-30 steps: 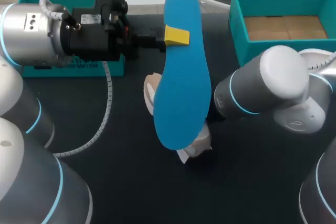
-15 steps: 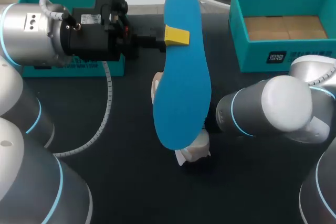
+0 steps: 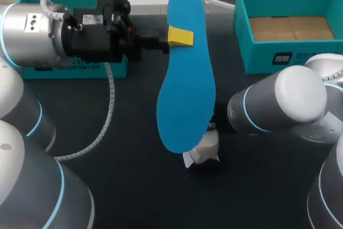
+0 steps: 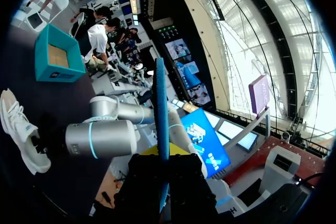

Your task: Take the shoe out of the shoebox, open the shoe tongue, remove and reinsert the insole, then place the shoe into the shoebox

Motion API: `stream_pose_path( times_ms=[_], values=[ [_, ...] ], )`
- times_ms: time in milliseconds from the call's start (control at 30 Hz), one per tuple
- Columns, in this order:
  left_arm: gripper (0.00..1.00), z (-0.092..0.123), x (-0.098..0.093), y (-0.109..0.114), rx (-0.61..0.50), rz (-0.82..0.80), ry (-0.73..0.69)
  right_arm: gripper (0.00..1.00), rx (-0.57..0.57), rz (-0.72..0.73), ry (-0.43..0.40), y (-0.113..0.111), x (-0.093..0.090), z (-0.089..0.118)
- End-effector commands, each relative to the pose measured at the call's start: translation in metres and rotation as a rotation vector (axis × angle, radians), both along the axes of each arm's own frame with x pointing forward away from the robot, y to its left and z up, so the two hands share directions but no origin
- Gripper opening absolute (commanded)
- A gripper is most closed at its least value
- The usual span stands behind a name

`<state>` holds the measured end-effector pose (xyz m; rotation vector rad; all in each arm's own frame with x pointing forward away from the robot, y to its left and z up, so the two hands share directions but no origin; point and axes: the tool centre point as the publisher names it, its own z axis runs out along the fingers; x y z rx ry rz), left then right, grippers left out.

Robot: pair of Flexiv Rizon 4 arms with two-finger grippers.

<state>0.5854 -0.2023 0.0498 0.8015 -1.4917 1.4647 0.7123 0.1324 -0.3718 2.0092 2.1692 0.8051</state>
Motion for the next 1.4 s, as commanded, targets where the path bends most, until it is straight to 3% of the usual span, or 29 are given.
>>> stream_pose_path(
  times_ms=[33, 500, 833, 867, 967, 1000, 1033, 1067, 1400],
  values=[
    [0.0, -0.001, 0.001, -0.002, 0.001, -0.002, 0.0, 0.0, 0.018, 0.014, 0.02, -0.001, 0.009, -0.005],
    [0.0, -0.001, 0.001, -0.002, 0.001, -0.002, 0.0, 0.0, 0.055, 0.013, 0.089, 0.004, 0.014, -0.031],
    [0.0, -0.001, 0.001, -0.002, 0.001, -0.002, 0.0, 0.0, 0.069, -0.007, 0.11, 0.005, 0.013, -0.038],
    [0.0, -0.001, 0.001, -0.002, 0.001, -0.002, 0.0, 0.22, 0.069, -0.009, 0.109, 0.005, 0.012, -0.037],
    [0.0, -0.001, 0.001, -0.002, 0.001, -0.002, 0.0, 0.34, 0.073, -0.017, 0.106, 0.004, 0.011, -0.032],
    [0.0, -0.001, 0.001, -0.002, 0.001, -0.002, 0.0, 0.49, 0.074, -0.022, 0.105, 0.004, 0.011, -0.03],
    [0.0, -0.001, 0.001, -0.002, 0.001, -0.002, 0.0, 0.93, 0.078, -0.027, 0.109, 0.003, 0.01, -0.027],
    [0.0, -0.001, 0.001, -0.002, 0.001, -0.002, 0.0, 1.0, 0.083, -0.033, 0.107, 0.003, 0.009, -0.024],
    [0.0, -0.001, 0.001, -0.002, 0.001, -0.002, 0.0, 1.0, 0.182, -0.02, 0.103, 0.001, -0.001, 0.019]
  ],
)
